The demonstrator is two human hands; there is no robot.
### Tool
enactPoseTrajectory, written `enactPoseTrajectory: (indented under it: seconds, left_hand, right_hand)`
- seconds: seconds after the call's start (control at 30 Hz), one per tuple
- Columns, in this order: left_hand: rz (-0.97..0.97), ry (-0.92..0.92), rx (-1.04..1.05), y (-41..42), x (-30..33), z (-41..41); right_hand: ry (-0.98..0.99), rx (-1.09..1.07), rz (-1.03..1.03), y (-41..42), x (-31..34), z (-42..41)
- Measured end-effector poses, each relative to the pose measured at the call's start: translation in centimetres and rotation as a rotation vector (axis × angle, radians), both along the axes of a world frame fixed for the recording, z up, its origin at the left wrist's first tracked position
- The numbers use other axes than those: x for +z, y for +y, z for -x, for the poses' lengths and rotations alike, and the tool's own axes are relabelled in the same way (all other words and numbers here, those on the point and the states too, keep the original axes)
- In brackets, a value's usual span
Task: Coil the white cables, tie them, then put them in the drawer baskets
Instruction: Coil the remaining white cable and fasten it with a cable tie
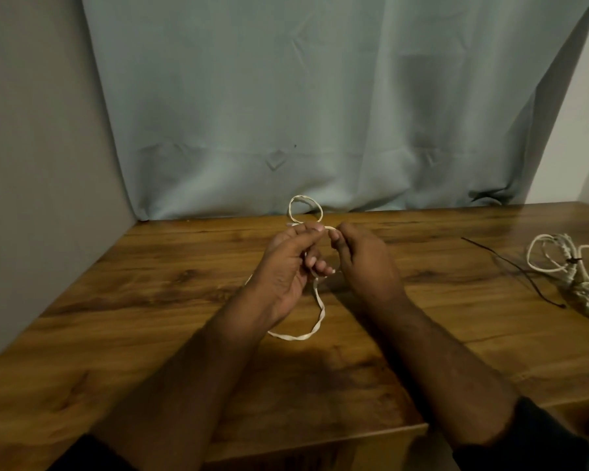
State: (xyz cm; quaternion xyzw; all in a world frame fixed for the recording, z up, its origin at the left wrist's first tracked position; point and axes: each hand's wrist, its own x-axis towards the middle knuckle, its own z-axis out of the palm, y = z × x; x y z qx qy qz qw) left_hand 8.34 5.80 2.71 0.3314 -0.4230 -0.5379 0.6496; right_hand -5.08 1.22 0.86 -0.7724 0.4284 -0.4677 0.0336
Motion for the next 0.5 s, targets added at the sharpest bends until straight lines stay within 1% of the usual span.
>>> enactPoseTrajectory:
  seconds: [0.07,0.1,0.13,0.17,0.23,0.27,0.3,0.33,0.4,0.43,0.47,0.5]
  left_hand:
    - [-0.049,-0.008,0.032,-0.1,0.0,-0.3]
    - [-0.068,-0.011,0.050,-0.2,0.0,-0.4]
    - [-0.081,-0.021,0.068,-0.2,0.0,-0.4]
    - [-0.089,-0.040,0.084,-0.1,0.0,-0.4]
    - [-0.088,-0.138,0.125,0.0,-0.2,-0.1]
    - [-0.071,-0.238,0.162,-0.1,-0.5,0.1]
    - [-0.032,-0.377,0.221,-0.2,-0.9,0.3]
    - [0.051,-0.573,0.307,-0.4,-1.4,0.3]
    - [0.309,-0.995,0.485,-0.7,-2.1,0.0]
    - [0.426,-1.155,0.536,-0.8,-2.2,-0.2]
    - [0.504,-1.269,0.548,-0.6,-2.1,-0.3]
    - [0.546,-1.338,0.533,-0.4,-1.8,-0.3]
  right_hand:
    - [0.009,-0.017,-0.057,-0.6,-0.3,-0.3]
    - [-0.025,0.006,-0.098,-1.0,-0.5,-0.3]
    - [-0.099,0.051,-0.144,-1.2,-0.5,-0.3]
    - [-0.214,0.105,-0.189,-1.3,-0.5,-0.3]
    - [-0.424,0.192,-0.236,-1.0,-0.1,-0.1]
    - [-0.444,0.219,-0.222,-0.8,0.2,0.0]
    - [-0.428,0.248,-0.194,-0.6,0.4,0.1]
    - [-0.408,0.279,-0.161,-0.5,0.6,0.1]
    - [-0.416,0.349,-0.114,-0.6,0.8,0.2]
    - [-0.433,0.392,-0.123,-0.6,0.8,0.2]
    - [-0.440,0.432,-0.149,-0.4,0.8,0.2]
    - [-0.424,0.473,-0.171,-0.3,0.8,0.1]
